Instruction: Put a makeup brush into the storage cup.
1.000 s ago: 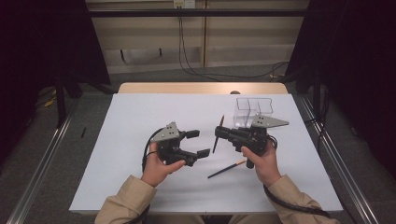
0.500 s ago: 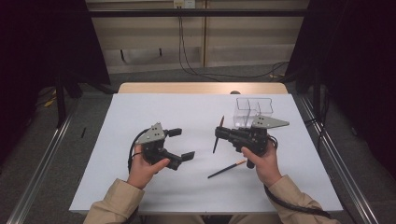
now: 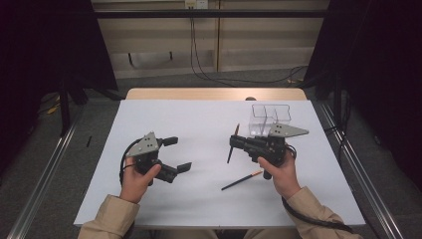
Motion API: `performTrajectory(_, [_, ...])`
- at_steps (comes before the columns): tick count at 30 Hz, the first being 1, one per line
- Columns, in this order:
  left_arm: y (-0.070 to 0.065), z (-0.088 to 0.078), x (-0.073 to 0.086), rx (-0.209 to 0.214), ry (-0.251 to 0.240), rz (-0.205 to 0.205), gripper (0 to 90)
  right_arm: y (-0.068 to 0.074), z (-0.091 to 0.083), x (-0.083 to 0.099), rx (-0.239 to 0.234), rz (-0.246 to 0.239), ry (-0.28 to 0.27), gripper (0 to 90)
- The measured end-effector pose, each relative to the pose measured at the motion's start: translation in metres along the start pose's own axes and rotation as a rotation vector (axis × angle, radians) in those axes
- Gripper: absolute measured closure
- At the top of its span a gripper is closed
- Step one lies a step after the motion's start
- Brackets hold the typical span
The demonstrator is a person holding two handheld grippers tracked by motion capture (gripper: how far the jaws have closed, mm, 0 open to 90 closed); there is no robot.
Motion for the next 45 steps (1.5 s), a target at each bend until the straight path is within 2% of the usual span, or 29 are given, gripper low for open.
performTrajectory(11, [0.009, -0.027, 0.007, -0.039, 0.001, -0.004, 0.3, -0.003, -0.003, -0.002, 0.005, -0.006, -0.005, 83.5])
performTrajectory(29, [0.017, -0.061, 0.019, -0.097, 0.000, -0.017, 0.9, -0.004, -0.006, -0.002, 0.006, -0.012, -0.007, 83.5])
performTrajectory(36, [0.019, -0.069, 0.021, -0.112, -0.006, -0.022, 1.0, -0.005, -0.005, -0.001, 0.007, -0.010, -0.006, 83.5])
performTrajectory(45, [0.018, -0.069, 0.022, -0.110, -0.007, -0.018, 1.0, -0.008, -0.006, -0.001, 0.013, -0.014, -0.002, 83.5])
Point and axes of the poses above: each handheld gripper's, and its own axes: z roughly forward along the jaws, x roughly out of its underside, y roughly to its left, the point moved 10 cm from there along z, roughly forward along the jaws, and after that the axes turned 1 degree about z, right-handed, at the moved point
